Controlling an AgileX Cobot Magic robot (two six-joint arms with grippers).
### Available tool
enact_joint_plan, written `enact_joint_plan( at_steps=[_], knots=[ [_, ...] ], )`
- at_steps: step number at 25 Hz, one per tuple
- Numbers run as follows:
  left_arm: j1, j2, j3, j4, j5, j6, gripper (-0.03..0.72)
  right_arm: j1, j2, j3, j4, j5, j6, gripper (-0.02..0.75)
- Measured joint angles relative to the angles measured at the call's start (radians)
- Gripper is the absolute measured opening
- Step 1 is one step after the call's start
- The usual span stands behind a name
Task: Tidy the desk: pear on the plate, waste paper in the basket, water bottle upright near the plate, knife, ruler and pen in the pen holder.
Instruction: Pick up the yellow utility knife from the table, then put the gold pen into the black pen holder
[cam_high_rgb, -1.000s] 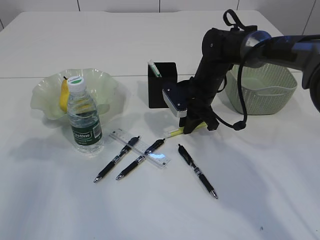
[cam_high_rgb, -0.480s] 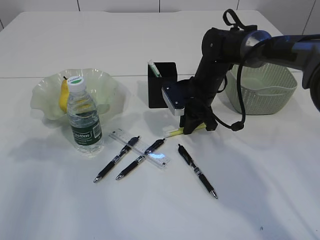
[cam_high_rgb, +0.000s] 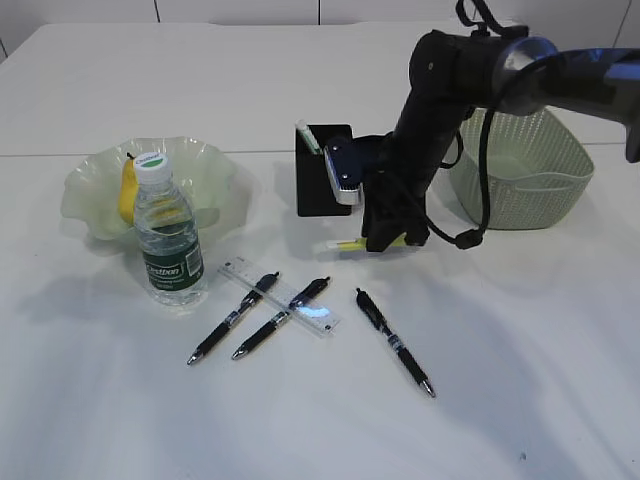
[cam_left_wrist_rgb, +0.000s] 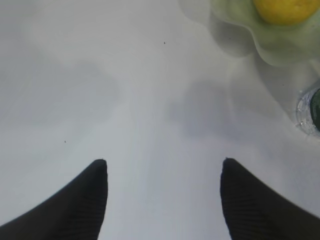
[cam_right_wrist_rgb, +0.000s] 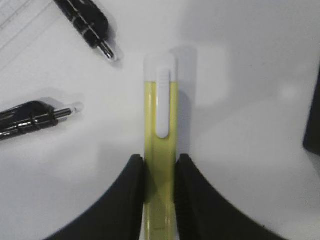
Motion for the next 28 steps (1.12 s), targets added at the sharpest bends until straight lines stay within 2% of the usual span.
enact_joint_plan(
  at_steps=[18, 28],
  knots=[
    [0.000, 0.000, 0.000, -0.008, 0.002, 0.000, 0.499, -0.006, -0.134, 0.000, 0.032, 0.061, 0.216, 0.133],
    [0.000, 0.000, 0.000, -0.038, 0.021, 0.000, 0.499, -0.112, -0.227, 0.002, 0.123, 0.063, 0.314, 0.133]
  ],
)
